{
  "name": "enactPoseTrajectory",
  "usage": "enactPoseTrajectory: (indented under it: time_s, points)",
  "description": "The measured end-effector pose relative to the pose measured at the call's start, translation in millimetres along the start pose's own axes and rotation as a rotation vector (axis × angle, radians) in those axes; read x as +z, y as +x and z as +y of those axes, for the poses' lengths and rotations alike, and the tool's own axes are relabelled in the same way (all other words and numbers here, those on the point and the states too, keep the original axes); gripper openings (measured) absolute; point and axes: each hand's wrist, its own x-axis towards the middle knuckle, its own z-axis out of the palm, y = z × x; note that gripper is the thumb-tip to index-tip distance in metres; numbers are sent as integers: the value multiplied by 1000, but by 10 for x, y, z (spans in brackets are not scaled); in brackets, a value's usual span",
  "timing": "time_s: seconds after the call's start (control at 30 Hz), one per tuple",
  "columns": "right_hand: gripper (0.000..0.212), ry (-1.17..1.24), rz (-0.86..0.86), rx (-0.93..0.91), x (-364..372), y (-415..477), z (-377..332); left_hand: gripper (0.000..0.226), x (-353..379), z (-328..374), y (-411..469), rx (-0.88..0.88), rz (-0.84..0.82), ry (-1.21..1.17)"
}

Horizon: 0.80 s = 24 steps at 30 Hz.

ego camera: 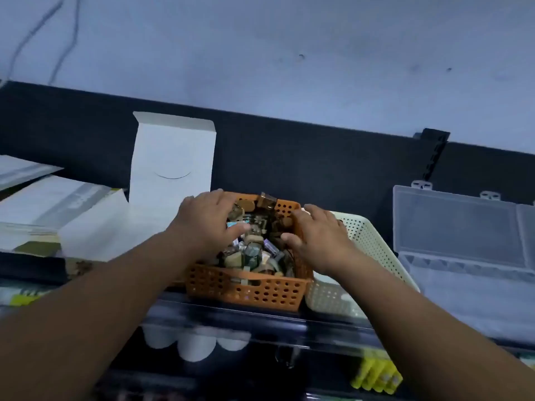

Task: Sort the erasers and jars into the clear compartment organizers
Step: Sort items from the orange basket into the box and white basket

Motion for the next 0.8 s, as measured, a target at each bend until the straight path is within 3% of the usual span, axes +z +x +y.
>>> enactPoseTrajectory:
  time_s: [0.3,0.5,0.8]
  points:
    - [58,125,-85,-256,226,427,24,50,223,74,193,-24,-176,-162]
    - [50,306,-249,-322,312,433,-97,24,328,42,415,9,-289,-177]
    - [58,290,-357,-208,296,423,-191,33,484,-13,812,84,-427,-210]
